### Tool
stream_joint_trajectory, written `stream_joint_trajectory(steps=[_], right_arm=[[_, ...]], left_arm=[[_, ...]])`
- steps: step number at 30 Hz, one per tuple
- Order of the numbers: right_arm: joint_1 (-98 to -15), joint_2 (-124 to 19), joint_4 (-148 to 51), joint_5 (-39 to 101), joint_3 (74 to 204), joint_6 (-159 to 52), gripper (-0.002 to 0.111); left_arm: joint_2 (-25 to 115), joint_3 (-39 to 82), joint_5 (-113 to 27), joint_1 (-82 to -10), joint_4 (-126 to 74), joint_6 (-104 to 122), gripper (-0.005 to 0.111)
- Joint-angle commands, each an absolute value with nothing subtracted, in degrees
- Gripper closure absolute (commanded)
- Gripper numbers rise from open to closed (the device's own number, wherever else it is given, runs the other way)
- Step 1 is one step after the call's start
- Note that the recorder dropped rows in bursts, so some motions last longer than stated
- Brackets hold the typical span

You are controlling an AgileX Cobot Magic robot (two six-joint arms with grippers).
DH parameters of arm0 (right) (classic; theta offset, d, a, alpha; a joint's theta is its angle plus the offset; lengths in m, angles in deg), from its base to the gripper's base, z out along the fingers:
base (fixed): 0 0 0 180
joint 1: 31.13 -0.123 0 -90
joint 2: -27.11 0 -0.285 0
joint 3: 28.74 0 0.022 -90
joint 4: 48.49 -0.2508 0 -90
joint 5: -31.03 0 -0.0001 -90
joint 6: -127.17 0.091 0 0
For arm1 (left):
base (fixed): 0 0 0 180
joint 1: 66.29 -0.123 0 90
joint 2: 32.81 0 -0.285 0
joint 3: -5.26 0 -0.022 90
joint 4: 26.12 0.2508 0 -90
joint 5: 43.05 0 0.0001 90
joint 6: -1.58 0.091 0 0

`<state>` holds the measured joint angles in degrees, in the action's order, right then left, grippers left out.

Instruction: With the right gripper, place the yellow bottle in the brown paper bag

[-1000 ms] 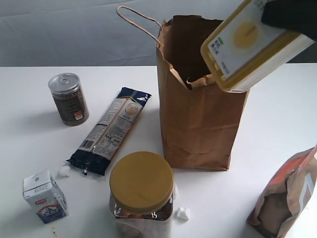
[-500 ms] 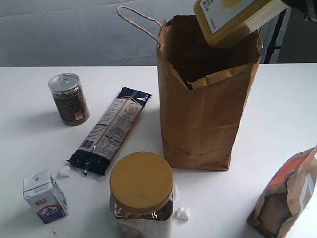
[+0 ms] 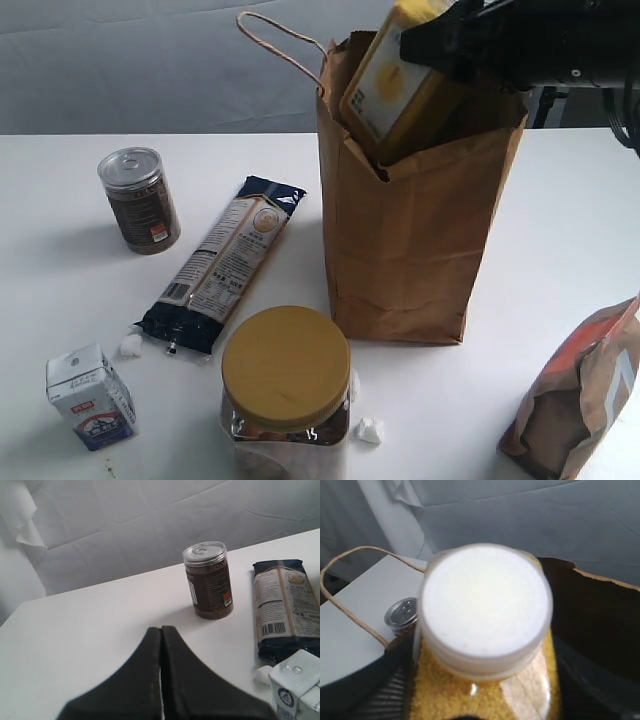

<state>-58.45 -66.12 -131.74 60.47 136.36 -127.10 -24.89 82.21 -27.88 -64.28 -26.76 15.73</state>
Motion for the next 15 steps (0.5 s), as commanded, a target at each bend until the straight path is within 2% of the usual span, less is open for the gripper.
stream_joint_trajectory(steps=[1, 6, 9, 13, 14, 15], right_arm=[[-58.64, -65.06, -134.56, 60.29, 137.51, -127.37, 0.045], [-58.64, -65.06, -134.31, 61.98, 137.51, -124.5, 0.048], [-58.64, -64.8, -133.54, 63.69, 137.51, -123.88, 0.069], [-58.64, -63.16, -130.59, 66.13, 137.51, -123.88, 0.103], [-58.64, -62.24, -129.53, 66.26, 137.51, -123.88, 0.108], [-58.64, -60.99, -128.45, 66.36, 137.51, -123.88, 0.108]], left_arm=[[-25.02, 82.47, -28.05, -64.06, -26.83, 15.32, 0.107], [-25.02, 82.47, -28.05, -64.06, -26.83, 15.32, 0.107], [-25.02, 82.47, -28.05, -64.06, -26.83, 15.32, 0.107], [-25.02, 82.47, -28.05, -64.06, -26.83, 15.32, 0.107], [-25.02, 82.47, -28.05, -64.06, -26.83, 15.32, 0.107], [-25.02, 82.47, -28.05, -64.06, -26.83, 15.32, 0.107]])
